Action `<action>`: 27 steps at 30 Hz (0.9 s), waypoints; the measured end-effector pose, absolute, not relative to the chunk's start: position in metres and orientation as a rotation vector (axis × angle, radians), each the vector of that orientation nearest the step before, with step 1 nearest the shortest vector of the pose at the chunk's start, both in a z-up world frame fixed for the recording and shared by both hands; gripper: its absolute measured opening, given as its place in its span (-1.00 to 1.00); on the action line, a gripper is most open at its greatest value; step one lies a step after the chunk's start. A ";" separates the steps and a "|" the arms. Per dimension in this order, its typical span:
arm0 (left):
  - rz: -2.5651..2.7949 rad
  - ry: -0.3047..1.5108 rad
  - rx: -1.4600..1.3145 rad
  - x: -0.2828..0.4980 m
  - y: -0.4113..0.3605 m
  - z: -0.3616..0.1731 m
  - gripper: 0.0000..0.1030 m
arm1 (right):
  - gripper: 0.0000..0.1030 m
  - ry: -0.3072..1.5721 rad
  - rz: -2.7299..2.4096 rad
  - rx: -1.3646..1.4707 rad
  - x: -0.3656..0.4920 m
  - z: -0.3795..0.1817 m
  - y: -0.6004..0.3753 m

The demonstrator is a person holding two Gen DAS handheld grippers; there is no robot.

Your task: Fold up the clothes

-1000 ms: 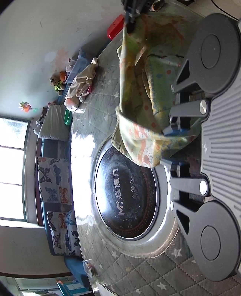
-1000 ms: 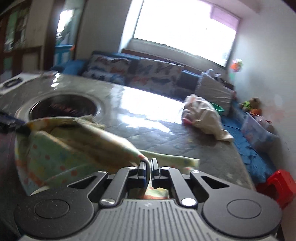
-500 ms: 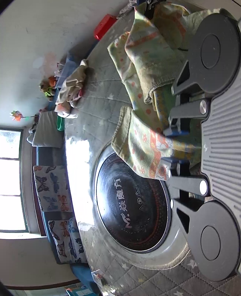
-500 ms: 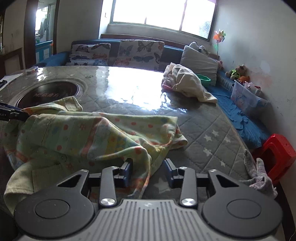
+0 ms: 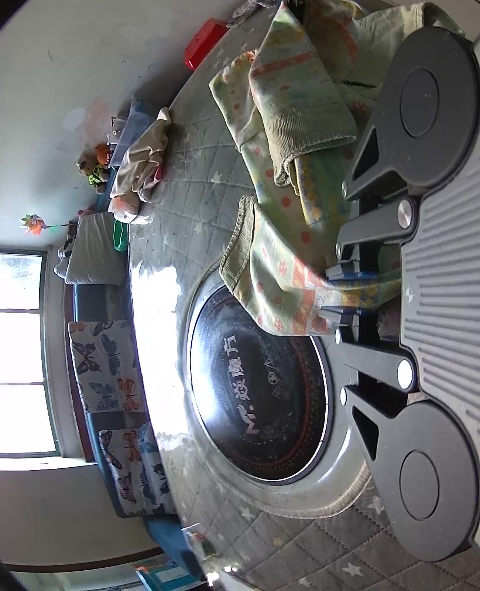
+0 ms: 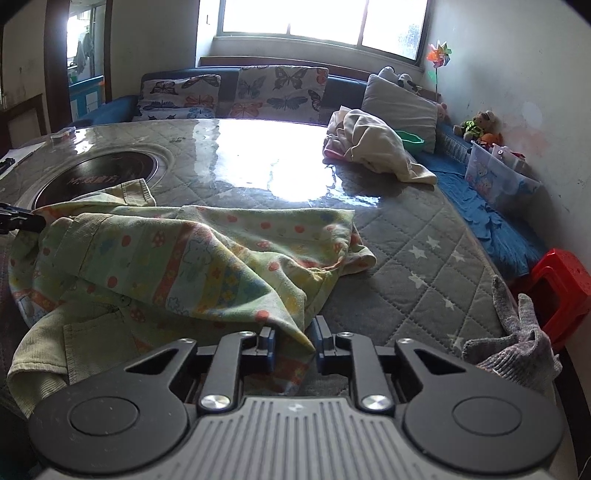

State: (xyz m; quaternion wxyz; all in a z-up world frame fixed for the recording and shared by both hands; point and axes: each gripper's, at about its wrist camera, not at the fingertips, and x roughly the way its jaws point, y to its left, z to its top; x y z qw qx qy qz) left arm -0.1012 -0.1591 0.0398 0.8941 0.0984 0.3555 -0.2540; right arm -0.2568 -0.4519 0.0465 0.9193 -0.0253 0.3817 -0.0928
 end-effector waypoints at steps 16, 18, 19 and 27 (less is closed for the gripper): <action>-0.489 0.724 0.204 -0.084 -0.142 0.054 -0.96 | -0.94 0.722 -0.165 -0.197 -0.243 0.081 -0.439; -0.470 0.696 0.202 -0.080 -0.136 0.066 -0.97 | -0.95 0.679 -0.149 -0.240 -0.235 0.102 -0.433; -0.461 0.677 0.200 -0.078 -0.132 0.074 -0.97 | -0.95 0.657 -0.141 -0.260 -0.231 0.113 -0.430; -0.352 0.556 0.188 -0.033 -0.098 0.137 -0.96 | -0.96 0.520 -0.071 -0.397 -0.156 0.191 -0.398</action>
